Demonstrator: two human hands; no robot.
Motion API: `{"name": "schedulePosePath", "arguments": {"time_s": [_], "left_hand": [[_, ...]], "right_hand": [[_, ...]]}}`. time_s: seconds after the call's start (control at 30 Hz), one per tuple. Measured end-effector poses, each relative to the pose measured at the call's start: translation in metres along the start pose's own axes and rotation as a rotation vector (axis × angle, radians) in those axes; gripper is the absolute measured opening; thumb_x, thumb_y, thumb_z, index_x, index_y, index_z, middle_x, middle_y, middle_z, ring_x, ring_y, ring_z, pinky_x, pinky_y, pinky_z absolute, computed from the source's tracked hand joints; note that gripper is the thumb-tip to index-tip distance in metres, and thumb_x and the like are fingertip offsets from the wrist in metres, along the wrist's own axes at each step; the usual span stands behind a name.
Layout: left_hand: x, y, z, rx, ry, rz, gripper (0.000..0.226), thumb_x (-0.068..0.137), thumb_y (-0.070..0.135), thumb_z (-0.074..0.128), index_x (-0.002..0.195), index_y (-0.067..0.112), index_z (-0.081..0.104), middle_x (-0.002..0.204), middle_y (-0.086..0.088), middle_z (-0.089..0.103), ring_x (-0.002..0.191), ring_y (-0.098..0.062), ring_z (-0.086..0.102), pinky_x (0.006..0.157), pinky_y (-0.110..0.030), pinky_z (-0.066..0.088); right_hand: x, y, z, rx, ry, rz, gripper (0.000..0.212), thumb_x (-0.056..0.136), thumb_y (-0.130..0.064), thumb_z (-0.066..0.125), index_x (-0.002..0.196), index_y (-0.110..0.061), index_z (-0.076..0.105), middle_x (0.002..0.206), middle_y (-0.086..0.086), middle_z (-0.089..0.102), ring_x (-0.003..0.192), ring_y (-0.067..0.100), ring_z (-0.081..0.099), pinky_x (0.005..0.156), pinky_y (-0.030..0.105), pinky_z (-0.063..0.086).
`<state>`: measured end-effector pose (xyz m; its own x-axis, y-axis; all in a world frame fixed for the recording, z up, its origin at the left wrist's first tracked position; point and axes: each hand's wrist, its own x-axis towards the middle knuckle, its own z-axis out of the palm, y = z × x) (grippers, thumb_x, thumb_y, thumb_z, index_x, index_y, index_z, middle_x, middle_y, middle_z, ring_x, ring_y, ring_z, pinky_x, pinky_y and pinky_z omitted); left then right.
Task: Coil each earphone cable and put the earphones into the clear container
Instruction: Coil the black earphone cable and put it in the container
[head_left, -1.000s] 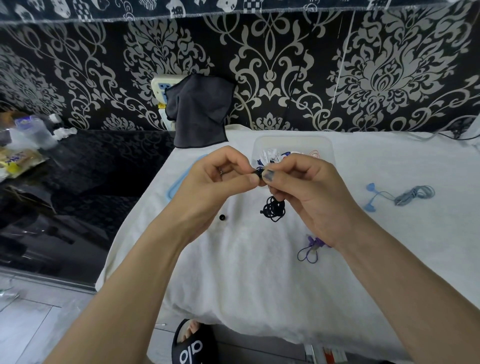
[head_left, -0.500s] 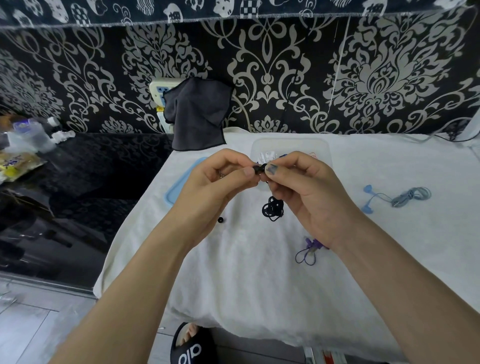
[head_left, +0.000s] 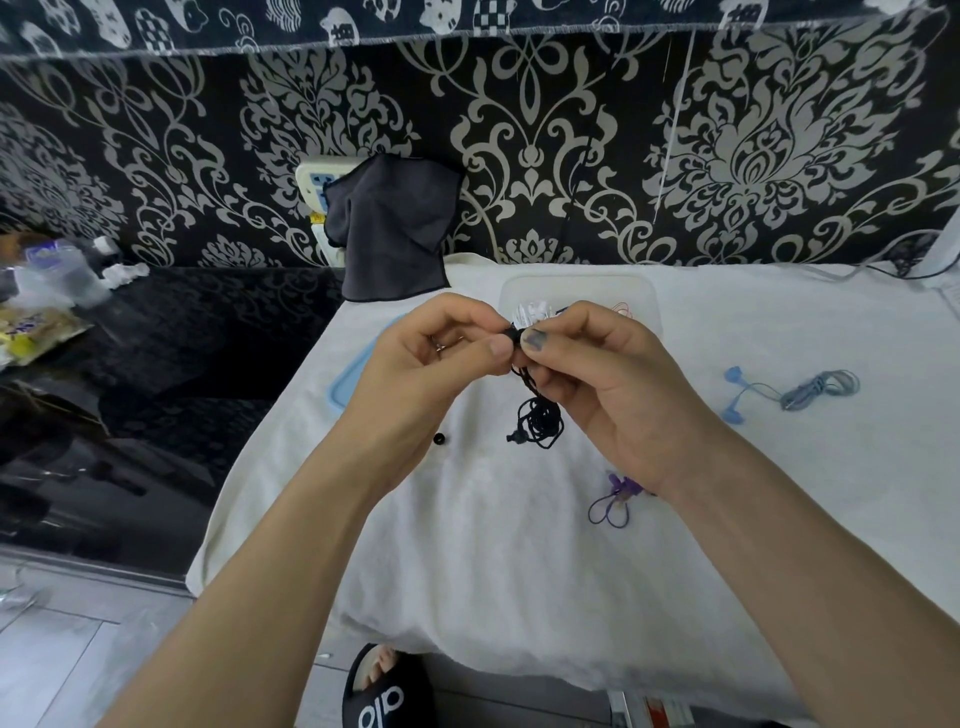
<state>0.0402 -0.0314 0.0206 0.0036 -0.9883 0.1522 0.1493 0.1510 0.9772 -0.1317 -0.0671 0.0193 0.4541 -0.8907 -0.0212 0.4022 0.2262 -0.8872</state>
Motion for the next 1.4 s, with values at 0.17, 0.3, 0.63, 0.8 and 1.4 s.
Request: {"name": "schedulePosePath", "arguments": {"time_s": [0.17, 0.3, 0.63, 0.8, 1.4], "left_hand": [[0.0002, -0.0011, 0.0027, -0.112, -0.022, -0.064, 0.008, 0.087, 0.003, 0.063, 0.088, 0.01, 0.067, 0.078, -0.01, 0.066, 0.077, -0.022, 0.063, 0.086, -0.032, 0.054], [0.0002, 0.0008, 0.0078, -0.226, -0.055, -0.102, 0.015, 0.088, 0.003, 0.06, 0.084, 0.014, 0.069, 0.081, -0.013, 0.062, 0.077, -0.02, 0.065, 0.085, -0.028, 0.055], [-0.0028, 0.0024, 0.0088, -0.298, -0.073, -0.144, 0.02, 0.089, 0.0, 0.058, 0.081, 0.014, 0.071, 0.073, -0.005, 0.069, 0.074, -0.016, 0.07, 0.08, -0.024, 0.057], [-0.0022, 0.0033, 0.0054, -0.318, -0.078, -0.216, 0.014, 0.088, 0.002, 0.061, 0.083, 0.013, 0.068, 0.08, -0.01, 0.067, 0.077, -0.017, 0.07, 0.085, -0.025, 0.058], [-0.0013, 0.0023, 0.0057, -0.287, -0.098, -0.18, 0.011, 0.088, 0.005, 0.063, 0.084, 0.014, 0.067, 0.079, -0.009, 0.068, 0.077, -0.016, 0.068, 0.087, -0.025, 0.057]], "right_hand": [[-0.0014, -0.001, -0.001, -0.005, -0.031, -0.004, 0.012, 0.071, -0.01, 0.071, 0.08, -0.004, 0.065, 0.07, 0.004, 0.067, 0.064, 0.012, 0.058, 0.061, 0.02, 0.046], [-0.0032, -0.004, -0.0012, 0.044, -0.05, 0.016, 0.01, 0.073, -0.009, 0.069, 0.08, -0.003, 0.064, 0.073, 0.005, 0.068, 0.065, 0.011, 0.058, 0.061, 0.019, 0.048], [-0.0066, -0.0049, 0.0016, 0.169, -0.05, 0.128, 0.006, 0.076, -0.009, 0.068, 0.079, -0.005, 0.064, 0.073, 0.007, 0.068, 0.062, 0.01, 0.061, 0.058, 0.018, 0.049], [-0.0076, -0.0039, 0.0021, 0.184, -0.047, 0.16, 0.003, 0.077, -0.007, 0.067, 0.078, -0.006, 0.064, 0.073, 0.008, 0.068, 0.062, 0.011, 0.061, 0.058, 0.018, 0.05], [-0.0055, -0.0061, 0.0011, 0.196, -0.09, 0.157, 0.005, 0.079, -0.008, 0.065, 0.074, -0.008, 0.066, 0.074, 0.009, 0.068, 0.062, 0.01, 0.057, 0.056, 0.018, 0.046]]}}
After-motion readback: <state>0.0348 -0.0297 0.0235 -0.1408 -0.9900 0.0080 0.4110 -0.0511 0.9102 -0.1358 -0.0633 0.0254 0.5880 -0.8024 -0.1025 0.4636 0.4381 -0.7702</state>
